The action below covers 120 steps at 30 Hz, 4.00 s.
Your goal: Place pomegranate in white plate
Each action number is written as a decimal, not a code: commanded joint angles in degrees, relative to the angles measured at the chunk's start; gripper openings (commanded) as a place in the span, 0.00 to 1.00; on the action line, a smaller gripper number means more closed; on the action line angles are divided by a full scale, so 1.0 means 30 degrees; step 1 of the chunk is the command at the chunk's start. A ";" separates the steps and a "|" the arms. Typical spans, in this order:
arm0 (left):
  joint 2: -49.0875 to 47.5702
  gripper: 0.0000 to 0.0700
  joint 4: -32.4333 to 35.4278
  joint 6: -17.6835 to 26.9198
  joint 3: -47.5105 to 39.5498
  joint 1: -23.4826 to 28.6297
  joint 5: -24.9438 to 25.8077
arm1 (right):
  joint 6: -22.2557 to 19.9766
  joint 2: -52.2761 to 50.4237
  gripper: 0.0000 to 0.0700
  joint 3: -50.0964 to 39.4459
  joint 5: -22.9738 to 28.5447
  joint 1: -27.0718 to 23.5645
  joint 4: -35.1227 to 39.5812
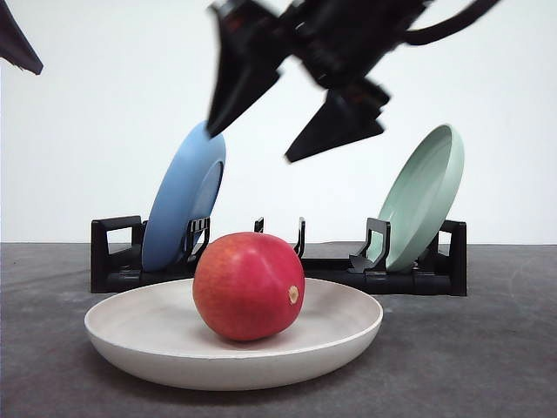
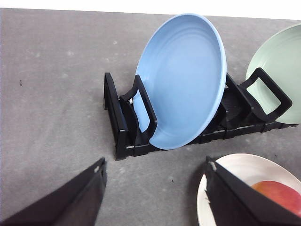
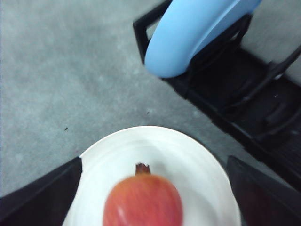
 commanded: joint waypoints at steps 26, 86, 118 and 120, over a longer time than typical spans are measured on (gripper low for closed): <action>0.0050 0.21 -0.1130 -0.0167 0.0109 -0.0051 0.0087 | -0.0433 -0.7976 0.60 -0.6463 -0.2867 -0.9960 -0.2830; -1.3952 0.03 0.4152 0.1093 -1.2611 0.2994 -0.3694 | -0.0426 -0.7962 0.04 -0.6463 -0.2959 -0.9960 0.1219; -1.3952 0.03 0.4152 0.1093 -1.2611 0.2994 -0.3694 | -0.1970 -2.0439 0.04 -1.4606 0.3654 -1.2157 0.0077; -1.3952 0.03 0.4152 0.1093 -1.2611 0.2991 -0.3694 | -0.1902 -2.1776 0.04 -1.5431 0.3647 -1.2598 0.0083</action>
